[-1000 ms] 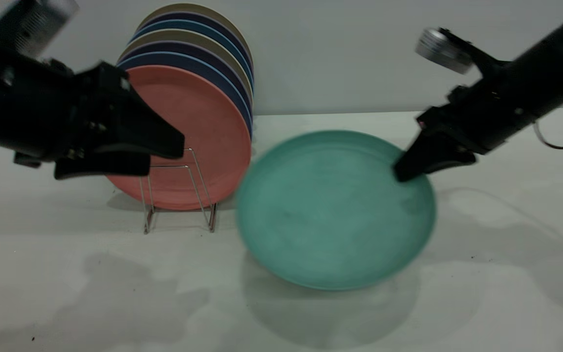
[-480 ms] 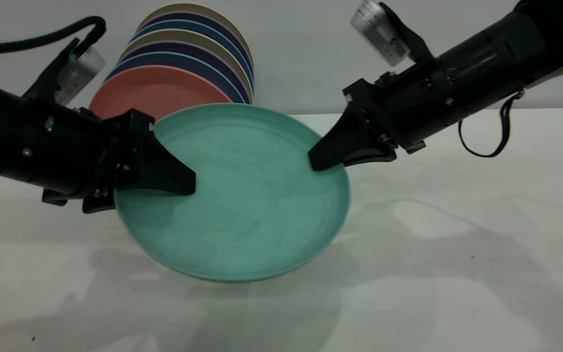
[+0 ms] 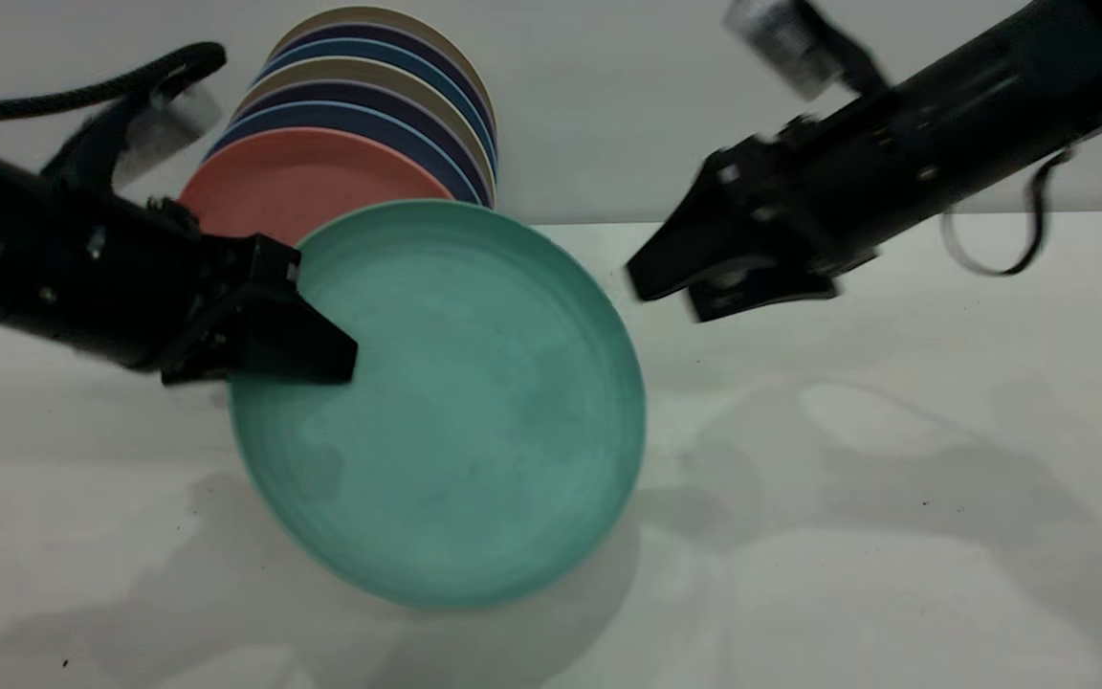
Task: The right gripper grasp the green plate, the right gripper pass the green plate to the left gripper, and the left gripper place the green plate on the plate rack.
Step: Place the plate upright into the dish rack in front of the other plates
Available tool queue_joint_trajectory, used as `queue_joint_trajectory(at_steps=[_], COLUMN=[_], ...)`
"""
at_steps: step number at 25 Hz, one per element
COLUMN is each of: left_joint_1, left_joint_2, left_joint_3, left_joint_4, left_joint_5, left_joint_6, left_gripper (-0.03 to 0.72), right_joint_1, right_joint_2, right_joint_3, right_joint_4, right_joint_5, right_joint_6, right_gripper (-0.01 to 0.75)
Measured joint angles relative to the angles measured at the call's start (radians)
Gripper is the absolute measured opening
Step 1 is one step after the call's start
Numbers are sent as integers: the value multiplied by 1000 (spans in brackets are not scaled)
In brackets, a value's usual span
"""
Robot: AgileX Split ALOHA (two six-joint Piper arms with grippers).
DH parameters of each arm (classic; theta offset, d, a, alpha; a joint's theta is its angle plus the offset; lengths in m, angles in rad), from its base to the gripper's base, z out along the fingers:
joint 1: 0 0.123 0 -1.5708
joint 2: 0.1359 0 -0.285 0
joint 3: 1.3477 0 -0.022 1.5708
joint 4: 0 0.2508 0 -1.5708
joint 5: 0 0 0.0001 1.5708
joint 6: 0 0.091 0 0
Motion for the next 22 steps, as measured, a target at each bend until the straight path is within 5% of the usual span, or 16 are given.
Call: queue_joint_trajectory(at_steps=[6,13,22], left_joint_1=[0,-2,-6], left_joint_2=[-77,-81,-82], left_joint_3=[-160,-425,-574], left_joint_4=[344,916,1257], left_joint_5=[31,316,197], left_joint_6=[-55,-132,-119], left_gripper=[107,107,107], right_joint_1=[-129,-185,-188], right_joint_2=[-42,-42,-42], right_joint_3=[0,0,0], right_joint_4=[-171,-269,-279], right_joint_5=[17,17,15], right_joint_6=[118,174,177], right_gripper=[682,578,567])
